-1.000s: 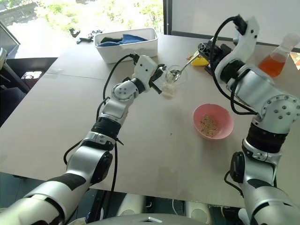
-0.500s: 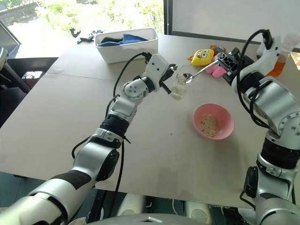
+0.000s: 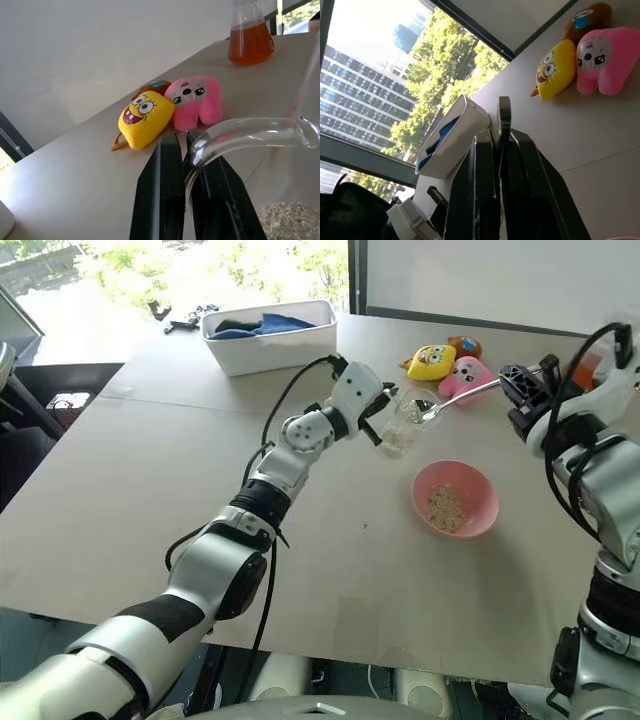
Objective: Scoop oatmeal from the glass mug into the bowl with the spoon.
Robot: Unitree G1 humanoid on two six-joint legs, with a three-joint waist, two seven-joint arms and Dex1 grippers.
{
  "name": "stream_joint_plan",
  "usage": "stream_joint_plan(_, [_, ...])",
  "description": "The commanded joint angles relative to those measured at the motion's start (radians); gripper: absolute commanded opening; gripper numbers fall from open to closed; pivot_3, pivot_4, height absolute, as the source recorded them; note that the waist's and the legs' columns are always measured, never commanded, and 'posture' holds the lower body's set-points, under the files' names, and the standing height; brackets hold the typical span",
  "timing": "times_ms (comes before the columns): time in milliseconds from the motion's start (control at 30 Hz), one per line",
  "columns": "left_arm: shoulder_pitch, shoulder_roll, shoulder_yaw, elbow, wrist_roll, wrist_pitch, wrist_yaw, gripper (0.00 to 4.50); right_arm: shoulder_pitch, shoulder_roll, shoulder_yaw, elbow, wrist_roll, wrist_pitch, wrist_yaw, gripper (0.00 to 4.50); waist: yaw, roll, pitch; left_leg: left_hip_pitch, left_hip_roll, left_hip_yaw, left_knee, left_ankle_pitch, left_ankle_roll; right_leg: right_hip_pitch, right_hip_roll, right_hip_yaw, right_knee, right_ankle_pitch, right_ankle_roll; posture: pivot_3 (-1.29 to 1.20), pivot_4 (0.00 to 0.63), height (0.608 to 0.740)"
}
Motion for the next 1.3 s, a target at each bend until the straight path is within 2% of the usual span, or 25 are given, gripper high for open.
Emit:
stream_joint_plan(33, [-0.054, -0.013, -0.002, -0.012, 0.002, -0.043, -0.005, 0.02, 0.015, -0.021, -0.049, -0.063, 0.046, -0.055, -0.001, 0.0, 0.0, 0.0, 0.0, 0.0, 0.0, 0.0, 0.0, 0.0, 0.0, 0.0, 0.0, 0.0, 0.0, 0.0, 0.0, 0.0, 0.15, 0.74])
stream_joint_plan(700, [-0.088, -0.039, -0.007, 0.067, 0.034, -0.084, -0.01, 0.02, 0.205, 0.023, -0.203, -0.197, 0.047, -0.135, 0.031, 0.0, 0.02, 0.0, 0.0, 0.0, 0.0, 0.0, 0.001, 0.0, 0.0, 0.001, 0.0, 0.0, 0.0, 0.0, 0.0, 0.0, 0.15, 0.74])
stream_joint_plan(1033, [-0.102, -0.038, -0.003, 0.102, 0.044, -0.095, -0.004, 0.02, 0.389, 0.034, -0.302, -0.263, 0.047, -0.144, 0.111, 0.0, 0.022, 0.001, -0.001, 0.001, 0.0, -0.001, 0.001, -0.001, 0.002, 0.002, 0.001, 0.0, -0.001, 0.0, 0.0, 0.0, 0.15, 0.74])
stream_joint_plan(1233, [-0.106, -0.032, 0.002, 0.113, 0.049, -0.102, 0.002, 0.02, 0.521, -0.009, -0.335, -0.263, 0.047, -0.11, 0.188, 0.0, 0.021, 0.002, -0.001, 0.002, 0.0, 0.0, 0.001, -0.002, 0.004, 0.003, 0.001, 0.0, 0.0, 0.0, 0.001, 0.0, 0.15, 0.74])
stream_joint_plan(1300, [-0.105, -0.03, 0.005, 0.111, 0.05, -0.102, 0.003, 0.02, 0.573, -0.071, -0.339, -0.247, 0.047, -0.077, 0.204, 0.0, 0.021, 0.002, -0.001, 0.002, 0.0, 0.0, 0.001, -0.002, 0.004, 0.003, 0.001, 0.0, -0.001, 0.0, 0.001, 0.0, 0.15, 0.74])
